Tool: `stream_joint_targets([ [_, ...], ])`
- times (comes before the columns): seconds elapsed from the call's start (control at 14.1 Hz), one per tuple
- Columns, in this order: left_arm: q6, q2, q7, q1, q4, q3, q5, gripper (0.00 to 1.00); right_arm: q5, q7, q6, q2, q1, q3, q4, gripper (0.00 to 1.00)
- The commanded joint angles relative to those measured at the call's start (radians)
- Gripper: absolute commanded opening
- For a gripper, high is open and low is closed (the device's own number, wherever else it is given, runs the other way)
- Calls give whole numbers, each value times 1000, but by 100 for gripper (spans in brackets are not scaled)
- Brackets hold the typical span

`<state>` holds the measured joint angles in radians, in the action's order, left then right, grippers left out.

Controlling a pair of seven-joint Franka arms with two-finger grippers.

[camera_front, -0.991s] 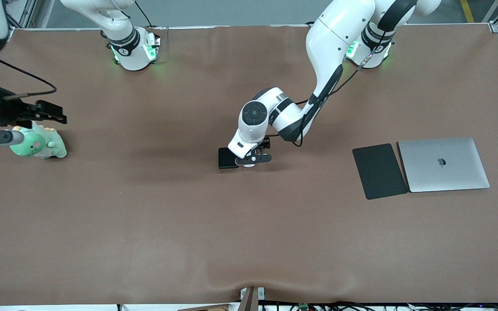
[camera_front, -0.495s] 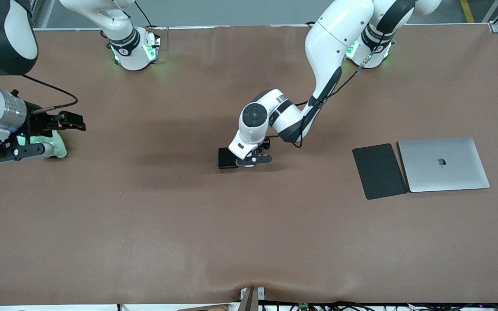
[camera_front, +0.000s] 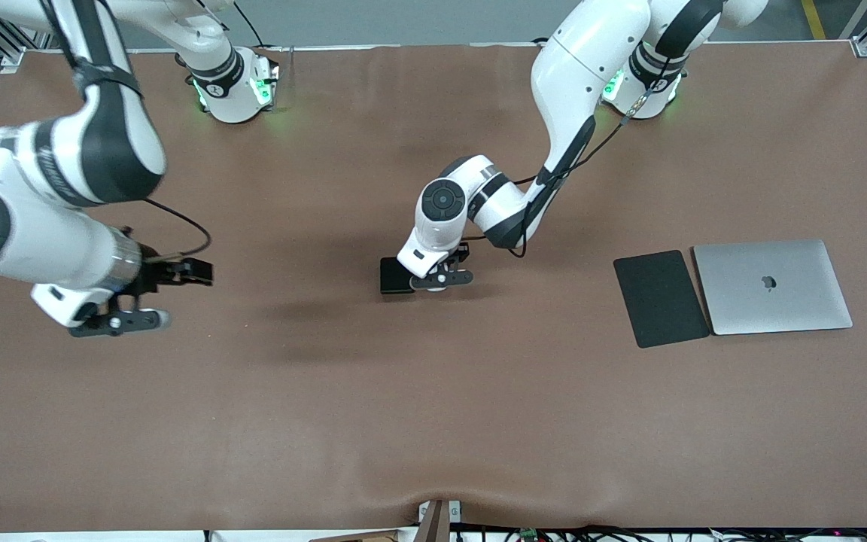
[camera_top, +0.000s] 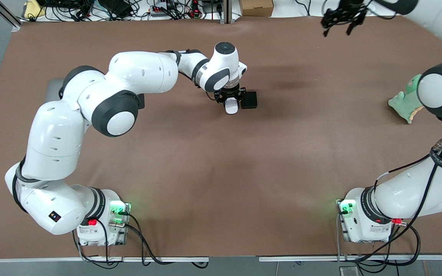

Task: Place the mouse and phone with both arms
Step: 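Grasp the white mouse with the left gripper while the right gripper reaches the phone, then carry the mouse toward the mouse pad while the right gripper grasps the phone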

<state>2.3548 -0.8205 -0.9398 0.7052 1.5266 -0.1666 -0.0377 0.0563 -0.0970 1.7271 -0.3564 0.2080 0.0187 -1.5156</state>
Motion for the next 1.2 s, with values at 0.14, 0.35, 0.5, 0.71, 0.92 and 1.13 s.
stream_joint_targets([
  [0.14, -73, 69, -22, -27, 0, 9, -64, 36, 7, -118, 142, -33, 106, 4, -72, 100],
  [0.35, -253, 187, 65, -113, 16, 6, -67, 31, 7, -121, 273, -36, 180, 4, -164, 100],
  [0.5, -276, 280, 154, -197, 96, -1, -64, 31, 7, -148, 310, -65, 226, 4, -170, 100],
  [0.71, -275, 403, 284, -337, 237, -2, -65, 31, 5, -292, 397, -143, 321, 4, -160, 100],
  [0.92, -272, 472, 441, -472, 326, -4, -65, 31, 5, -319, 469, -228, 382, 4, -117, 100],
  [1.13, -255, 500, 499, -571, 403, -2, -67, 31, -12, -490, 476, -317, 454, 6, -52, 100],
])
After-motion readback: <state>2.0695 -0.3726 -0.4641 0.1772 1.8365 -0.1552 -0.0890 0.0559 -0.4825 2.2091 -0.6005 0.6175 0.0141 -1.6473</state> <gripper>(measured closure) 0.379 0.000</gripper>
